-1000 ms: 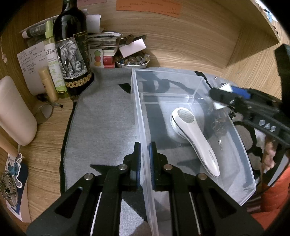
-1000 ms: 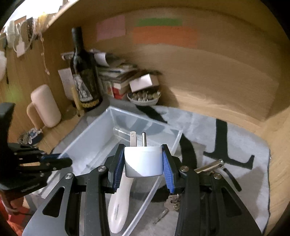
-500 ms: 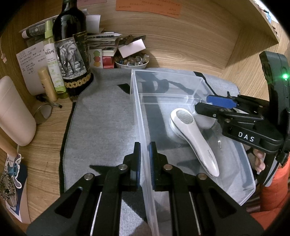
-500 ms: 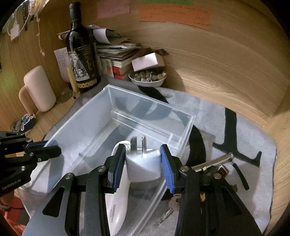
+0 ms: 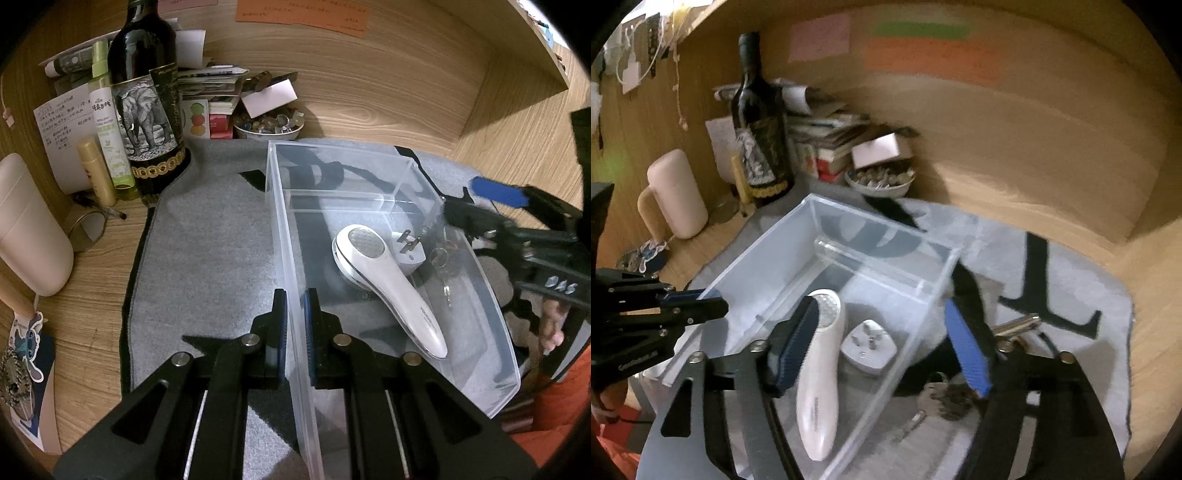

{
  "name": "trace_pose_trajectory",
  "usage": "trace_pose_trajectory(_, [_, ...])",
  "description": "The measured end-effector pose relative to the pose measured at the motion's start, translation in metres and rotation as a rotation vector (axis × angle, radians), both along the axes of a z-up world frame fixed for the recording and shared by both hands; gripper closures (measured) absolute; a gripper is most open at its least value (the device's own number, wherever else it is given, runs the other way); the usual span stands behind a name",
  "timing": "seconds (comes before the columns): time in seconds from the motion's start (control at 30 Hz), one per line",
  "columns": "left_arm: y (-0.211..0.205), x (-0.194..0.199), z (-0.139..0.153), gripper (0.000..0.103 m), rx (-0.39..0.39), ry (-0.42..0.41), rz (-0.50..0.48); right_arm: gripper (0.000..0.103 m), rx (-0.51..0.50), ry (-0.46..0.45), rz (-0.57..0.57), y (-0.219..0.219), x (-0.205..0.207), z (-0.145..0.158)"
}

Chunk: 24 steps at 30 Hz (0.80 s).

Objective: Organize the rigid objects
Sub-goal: 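Place the white plug adapter into the box beside the device, then move the right tool to the keys and dark round object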

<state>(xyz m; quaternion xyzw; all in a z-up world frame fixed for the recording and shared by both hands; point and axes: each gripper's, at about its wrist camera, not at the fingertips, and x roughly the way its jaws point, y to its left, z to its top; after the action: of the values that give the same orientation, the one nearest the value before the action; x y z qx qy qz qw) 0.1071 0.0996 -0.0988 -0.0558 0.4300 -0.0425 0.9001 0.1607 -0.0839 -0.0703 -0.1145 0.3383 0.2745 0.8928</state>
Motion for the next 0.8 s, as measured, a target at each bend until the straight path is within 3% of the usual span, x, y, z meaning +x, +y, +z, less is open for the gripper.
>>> trace_pose_trajectory(0.23, [0.0,0.0,0.0,0.093,-0.001,0.0,0.001,0.024,-0.007,-0.071,-0.128,-0.044,-0.005,0.017])
trace_pose_trajectory(0.4, [0.0,0.001,-0.002,0.093,-0.004,0.006,0.002,0.023,-0.021,-0.065,-0.238,-0.079,0.0,0.016])
trace_pose_trajectory(0.57, [0.0,0.002,-0.004,0.093,-0.004,0.014,0.004,0.022,-0.022,0.018,-0.318,-0.106,0.011,-0.007])
trace_pose_trajectory(0.8, [0.0,0.002,-0.004,0.093,-0.006,0.017,0.008,0.023,0.024,0.147,-0.303,-0.105,0.01,-0.045])
